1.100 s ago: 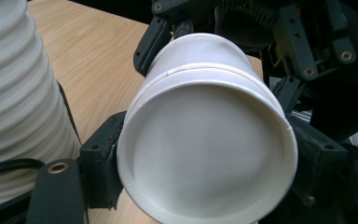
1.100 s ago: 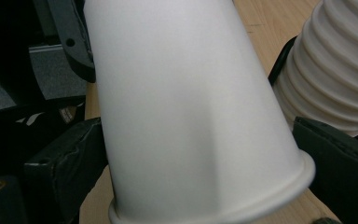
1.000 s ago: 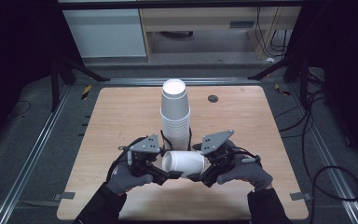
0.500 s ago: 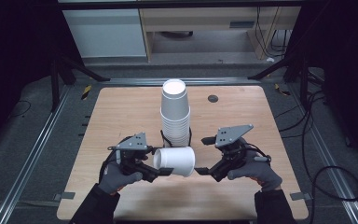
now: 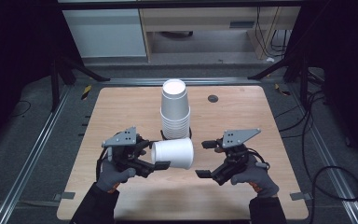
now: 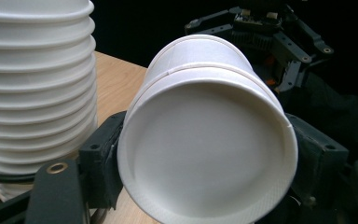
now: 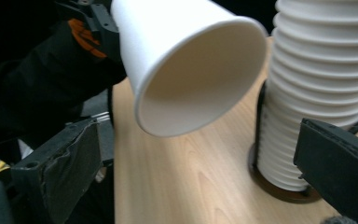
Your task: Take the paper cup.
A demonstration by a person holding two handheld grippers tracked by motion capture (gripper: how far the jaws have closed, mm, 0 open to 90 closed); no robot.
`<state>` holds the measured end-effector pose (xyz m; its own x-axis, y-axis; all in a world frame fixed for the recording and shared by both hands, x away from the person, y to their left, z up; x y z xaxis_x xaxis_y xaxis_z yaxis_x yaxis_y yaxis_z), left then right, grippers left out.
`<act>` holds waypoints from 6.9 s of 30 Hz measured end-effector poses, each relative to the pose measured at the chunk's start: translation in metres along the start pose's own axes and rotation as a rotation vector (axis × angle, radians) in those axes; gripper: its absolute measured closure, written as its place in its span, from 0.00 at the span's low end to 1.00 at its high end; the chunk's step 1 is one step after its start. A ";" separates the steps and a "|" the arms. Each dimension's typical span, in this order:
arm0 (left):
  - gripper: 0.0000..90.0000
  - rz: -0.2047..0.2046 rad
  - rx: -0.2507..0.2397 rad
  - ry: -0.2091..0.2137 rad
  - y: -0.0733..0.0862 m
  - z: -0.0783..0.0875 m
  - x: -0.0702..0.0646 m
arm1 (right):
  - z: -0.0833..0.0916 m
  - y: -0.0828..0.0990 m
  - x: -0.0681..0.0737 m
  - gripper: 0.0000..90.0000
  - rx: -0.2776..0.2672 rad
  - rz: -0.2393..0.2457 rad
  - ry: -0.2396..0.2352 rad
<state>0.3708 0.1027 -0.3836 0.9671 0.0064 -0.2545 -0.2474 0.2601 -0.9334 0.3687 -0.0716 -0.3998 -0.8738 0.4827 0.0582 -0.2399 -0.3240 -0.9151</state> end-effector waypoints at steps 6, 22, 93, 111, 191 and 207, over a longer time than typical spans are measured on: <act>0.27 -0.004 -0.002 0.034 0.001 -0.005 -0.002 | -0.007 0.011 0.004 0.01 -0.014 -0.040 -0.014; 0.27 -0.012 0.008 0.094 0.003 -0.025 -0.006 | -0.011 0.016 0.011 0.02 -0.051 -0.067 -0.068; 0.18 -0.015 0.122 0.025 0.009 0.004 -0.002 | -0.010 0.008 -0.004 0.11 0.131 0.096 -0.044; 0.16 -0.022 0.235 0.048 0.015 -0.025 0.002 | -0.026 0.011 -0.004 0.11 0.261 0.187 -0.041; 0.25 -0.015 0.109 0.026 0.022 -0.018 0.010 | -0.017 0.000 -0.002 0.04 0.012 -0.003 0.005; 0.25 -0.049 0.093 0.043 0.019 -0.034 0.007 | -0.021 0.002 -0.004 0.04 -0.016 -0.056 0.001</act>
<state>0.3711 0.0750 -0.4115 0.9739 -0.0499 -0.2213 -0.1908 0.3475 -0.9180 0.3804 -0.0572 -0.4100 -0.8586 0.5010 0.1089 -0.2818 -0.2837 -0.9166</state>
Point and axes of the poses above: each handheld gripper's, and its own axes: z roughly backward along the jaws, y roughly out of its underside, x roughly to its left, the point moved 8 cm from there along -z, roughly forward along the jaws, and after that the axes turned 15 degrees about y, right-handed, at the moved point
